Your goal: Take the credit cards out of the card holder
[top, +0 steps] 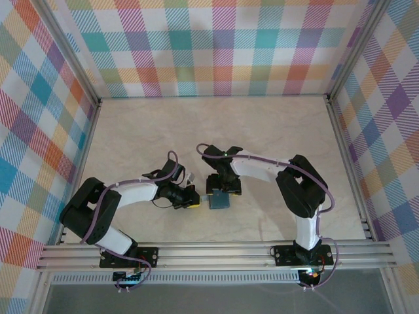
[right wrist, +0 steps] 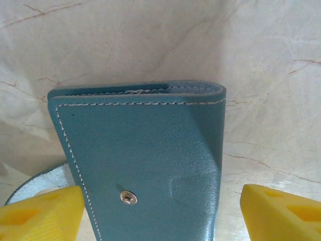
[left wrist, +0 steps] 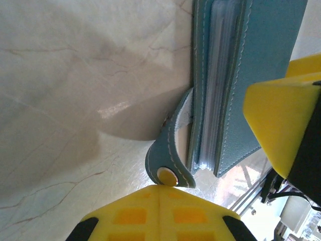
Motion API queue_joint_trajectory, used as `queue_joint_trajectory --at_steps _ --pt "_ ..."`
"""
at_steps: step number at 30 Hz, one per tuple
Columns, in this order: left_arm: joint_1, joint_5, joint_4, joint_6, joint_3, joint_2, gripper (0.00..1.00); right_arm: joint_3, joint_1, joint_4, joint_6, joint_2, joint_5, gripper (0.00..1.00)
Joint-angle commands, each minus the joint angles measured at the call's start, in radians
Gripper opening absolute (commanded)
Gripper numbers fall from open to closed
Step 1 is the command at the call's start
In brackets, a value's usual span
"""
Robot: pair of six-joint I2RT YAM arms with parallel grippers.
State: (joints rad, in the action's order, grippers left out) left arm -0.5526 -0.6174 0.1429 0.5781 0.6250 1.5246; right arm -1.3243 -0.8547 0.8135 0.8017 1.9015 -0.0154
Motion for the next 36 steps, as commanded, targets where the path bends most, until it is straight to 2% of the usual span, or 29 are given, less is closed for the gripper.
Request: queue_joint_trajectory --at_steps 1,13,19,27,36 --pt "0.016 -0.033 0.003 -0.035 0.022 0.01 0.06 -0.036 -0.014 0.015 0.033 0.017 0.003 0.82" --pt "0.023 -0.054 -0.039 -0.02 0.001 0.019 0.06 -0.063 -0.026 0.013 0.02 0.064 0.011 0.75" --pt "0.029 -0.057 -0.022 -0.031 0.004 0.012 0.06 -0.06 -0.03 0.018 0.019 0.071 0.007 0.77" --pt "0.046 -0.044 0.018 -0.052 0.009 -0.003 0.06 -0.057 -0.033 0.031 0.016 0.047 -0.007 0.75" --pt "0.091 0.062 0.152 -0.074 0.021 -0.08 0.05 -0.029 -0.029 0.003 0.015 -0.024 0.011 0.74"
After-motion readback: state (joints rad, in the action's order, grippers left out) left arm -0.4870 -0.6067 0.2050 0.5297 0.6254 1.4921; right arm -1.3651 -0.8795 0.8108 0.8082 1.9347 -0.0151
